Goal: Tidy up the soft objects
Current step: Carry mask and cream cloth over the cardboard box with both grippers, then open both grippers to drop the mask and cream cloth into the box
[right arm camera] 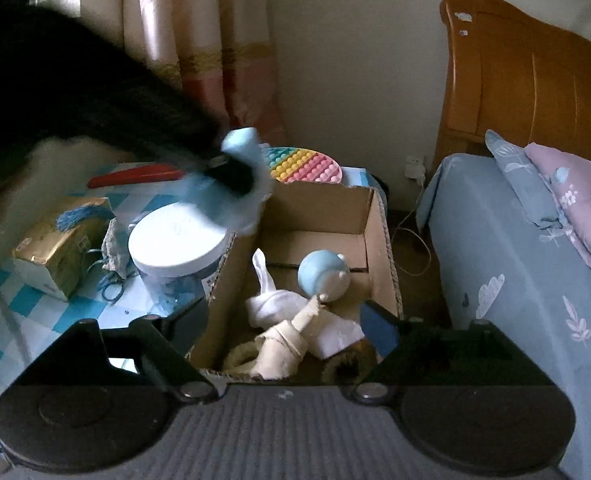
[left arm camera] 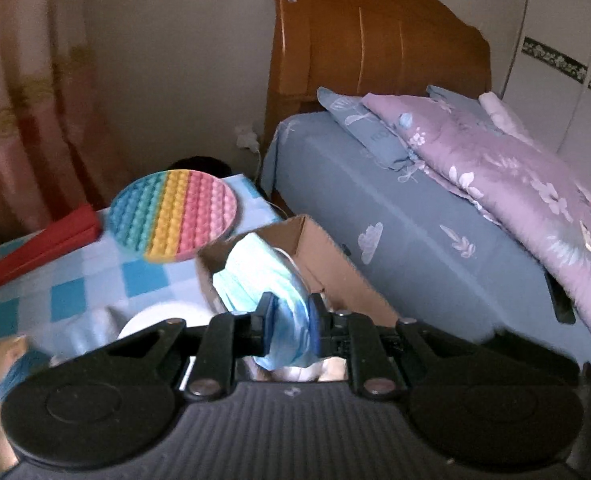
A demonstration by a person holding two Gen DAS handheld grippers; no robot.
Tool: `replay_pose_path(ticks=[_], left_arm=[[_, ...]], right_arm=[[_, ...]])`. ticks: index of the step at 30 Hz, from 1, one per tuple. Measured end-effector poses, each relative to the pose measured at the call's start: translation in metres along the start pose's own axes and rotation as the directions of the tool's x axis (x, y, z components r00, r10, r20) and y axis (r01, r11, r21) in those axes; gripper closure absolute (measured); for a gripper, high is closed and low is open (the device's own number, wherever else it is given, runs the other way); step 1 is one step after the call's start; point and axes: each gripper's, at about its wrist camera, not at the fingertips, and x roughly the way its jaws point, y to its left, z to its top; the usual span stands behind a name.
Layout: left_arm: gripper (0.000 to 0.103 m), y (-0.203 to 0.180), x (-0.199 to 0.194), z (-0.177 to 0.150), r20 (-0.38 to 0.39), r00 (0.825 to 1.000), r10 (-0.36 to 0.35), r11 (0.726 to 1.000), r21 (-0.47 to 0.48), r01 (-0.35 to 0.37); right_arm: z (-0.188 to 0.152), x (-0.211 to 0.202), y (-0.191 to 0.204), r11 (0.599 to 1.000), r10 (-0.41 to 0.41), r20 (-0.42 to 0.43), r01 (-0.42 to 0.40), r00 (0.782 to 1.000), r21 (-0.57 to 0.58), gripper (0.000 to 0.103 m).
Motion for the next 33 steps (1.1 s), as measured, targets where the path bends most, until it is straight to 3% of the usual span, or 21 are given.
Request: replay_pose_path(ticks=[5,7,9,11,21,33], left_arm=[[0.084,0.003,0.039,0.018,-0.013,1.000,-0.002,1.000,-0.009,0.002],[0.072,0.006,0.051,0.021,-0.019,1.000,-0.013,1.000,-0.013,0.013],[0.033,0.011,0.059,0.021,-0.029,1.000,-0.011,0.999,-0.041,0.010],[0.021,0.015,0.060,0.019,-0.020,1.000,0.017,0.998,-0.059,-0.018],[0.004,0.013,0.026,0.009,0.038,0.993,0.108,0.994,0.011,-0.109],[0.002,0.015,-0.043,-0.042,0.076,0.975,0.208,0.976,0.043,-0.212]], right_arm=[[-0.002,-0.005,-0.008,1.000,-0.017,-0.004,0.017,1.000,0.014,0.016],[-0.004,-0.006,-0.010,1.000,-0.011,-0.007,0.011,1.000,0.023,0.013],[-0.005,-0.008,-0.011,1.000,-0.012,-0.005,0.012,1.000,0.024,0.013],[-0.005,-0.008,-0.011,1.000,-0.013,-0.008,0.013,1.000,0.020,0.013],[-0.002,-0.012,-0.005,1.000,0.003,0.003,-0.003,1.000,0.025,0.000],[0.000,-0.026,0.028,1.000,0.023,-0.003,-0.024,1.000,-0.011,0.000]])
